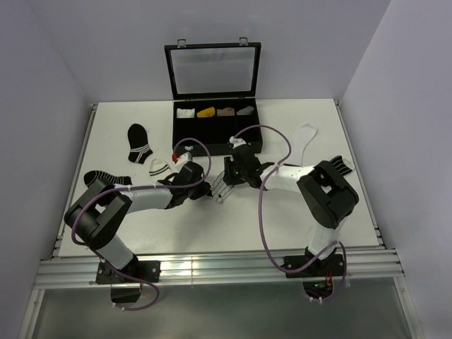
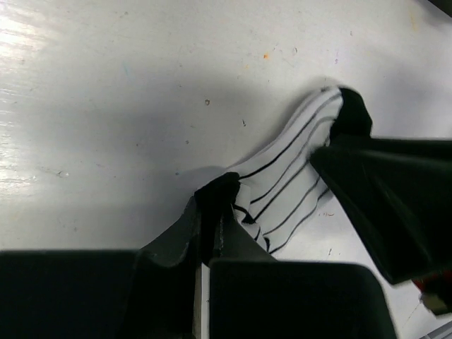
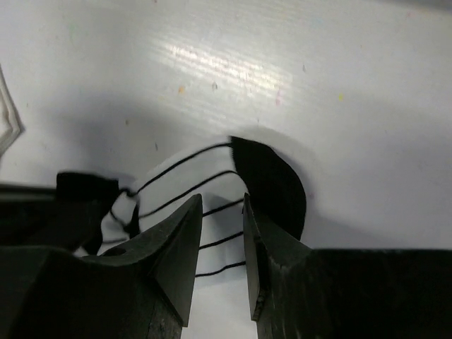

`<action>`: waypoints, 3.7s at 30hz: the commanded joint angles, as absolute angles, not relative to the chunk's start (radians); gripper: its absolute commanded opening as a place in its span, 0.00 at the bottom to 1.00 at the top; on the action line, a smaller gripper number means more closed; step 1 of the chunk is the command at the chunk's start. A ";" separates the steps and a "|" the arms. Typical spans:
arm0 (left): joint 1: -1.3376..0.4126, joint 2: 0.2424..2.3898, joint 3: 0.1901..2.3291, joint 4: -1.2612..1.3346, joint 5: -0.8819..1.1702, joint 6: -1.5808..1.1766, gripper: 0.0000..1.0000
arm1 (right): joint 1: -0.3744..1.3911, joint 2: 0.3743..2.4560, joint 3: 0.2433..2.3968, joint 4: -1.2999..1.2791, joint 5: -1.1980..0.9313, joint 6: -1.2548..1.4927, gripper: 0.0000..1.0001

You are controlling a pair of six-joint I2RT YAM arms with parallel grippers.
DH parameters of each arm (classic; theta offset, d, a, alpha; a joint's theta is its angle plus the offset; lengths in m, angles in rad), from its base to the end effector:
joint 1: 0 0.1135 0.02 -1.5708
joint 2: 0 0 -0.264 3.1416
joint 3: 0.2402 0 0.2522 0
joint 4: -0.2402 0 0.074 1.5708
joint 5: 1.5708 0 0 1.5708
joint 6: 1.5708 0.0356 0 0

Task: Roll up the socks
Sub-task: Roll the sock at the center of the board.

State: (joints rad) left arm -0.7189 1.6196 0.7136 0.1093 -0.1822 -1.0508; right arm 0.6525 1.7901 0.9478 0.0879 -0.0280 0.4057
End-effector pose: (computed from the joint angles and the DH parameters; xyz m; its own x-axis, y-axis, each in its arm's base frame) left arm 0.2356 -0.1976 0.1435 -0.7467 -0.4807 -0.4598 -0.1925 0.8178 -0.5423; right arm 0.2895 0.2225 0.1533 -0.7459 -0.0735 -0.6620 -0.3578 0.8825 0.3052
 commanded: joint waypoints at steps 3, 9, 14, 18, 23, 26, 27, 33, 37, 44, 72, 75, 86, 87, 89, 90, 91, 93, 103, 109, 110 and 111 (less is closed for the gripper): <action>-0.732 1.664 0.747 0.003 -0.198 -1.028 0.00 | 0.705 1.603 0.862 0.124 0.017 0.310 0.38; -0.733 1.672 0.769 -0.046 -0.206 -1.034 0.00 | 0.850 1.539 0.779 0.164 0.136 0.265 0.42; -0.733 1.667 0.770 -0.048 -0.207 -1.037 0.00 | 0.905 1.563 0.755 0.205 0.115 0.301 0.43; -0.733 1.666 0.765 -0.044 -0.204 -1.039 0.00 | 0.908 1.597 0.772 0.212 0.112 0.330 0.44; -0.733 1.664 0.765 -0.038 -0.202 -1.040 0.00 | 0.908 1.640 0.790 0.207 0.106 0.351 0.42; -0.733 1.664 0.762 -0.035 -0.199 -1.040 0.00 | 0.907 1.654 0.790 0.206 0.106 0.362 0.39; -0.733 1.664 0.762 -0.035 -0.199 -1.040 0.00 | 0.908 1.657 0.790 0.204 0.107 0.371 0.35; -0.733 1.628 0.726 -0.012 -0.210 -1.072 0.06 | 0.853 1.637 0.750 0.228 0.029 0.426 0.05; -0.732 1.583 0.690 0.021 -0.229 -1.100 0.30 | 0.786 1.637 0.712 0.261 -0.113 0.469 0.00; -0.733 1.493 0.624 0.080 -0.259 -1.154 0.78 | 0.635 1.681 0.652 0.368 -0.349 0.572 0.00; -0.732 1.577 0.517 0.558 -0.187 -1.058 0.79 | 0.439 1.907 0.614 0.581 -0.693 0.723 0.00; -0.729 1.614 0.540 0.555 -0.183 -1.042 0.74 | 0.437 1.908 0.614 0.580 -0.692 0.721 0.00; -0.726 1.732 0.591 0.580 -0.114 -1.028 0.48 | 0.436 1.893 0.638 0.525 -0.669 0.680 0.04; -0.726 1.738 0.592 0.580 -0.109 -1.029 0.45 | 0.436 1.887 0.640 0.517 -0.664 0.673 0.05; -0.726 1.746 0.601 0.572 -0.109 -1.026 0.35 | 0.437 1.856 0.644 0.483 -0.640 0.651 0.08; -0.726 1.747 0.601 0.569 -0.110 -1.028 0.32 | 0.437 1.844 0.646 0.470 -0.628 0.641 0.10; -0.726 1.746 0.604 0.566 -0.112 -1.026 0.23 | 0.439 1.809 0.647 0.438 -0.617 0.620 0.16; -0.726 1.741 0.609 0.539 -0.120 -1.029 0.15 | 0.445 1.763 0.655 0.367 -0.569 0.580 0.24; -0.727 1.744 0.707 0.316 -0.124 -1.029 0.00 | 0.653 1.462 0.704 0.134 -0.091 0.342 0.46; -0.727 1.724 0.747 0.215 -0.124 -1.022 0.00 | 0.811 1.456 0.703 0.182 0.107 0.256 0.47; -0.727 1.723 0.750 0.209 -0.121 -1.022 0.00 | 0.821 1.460 0.701 0.193 0.120 0.253 0.47; -0.727 1.717 0.753 0.203 -0.120 -1.020 0.00 | 0.828 1.465 0.700 0.212 0.123 0.244 0.48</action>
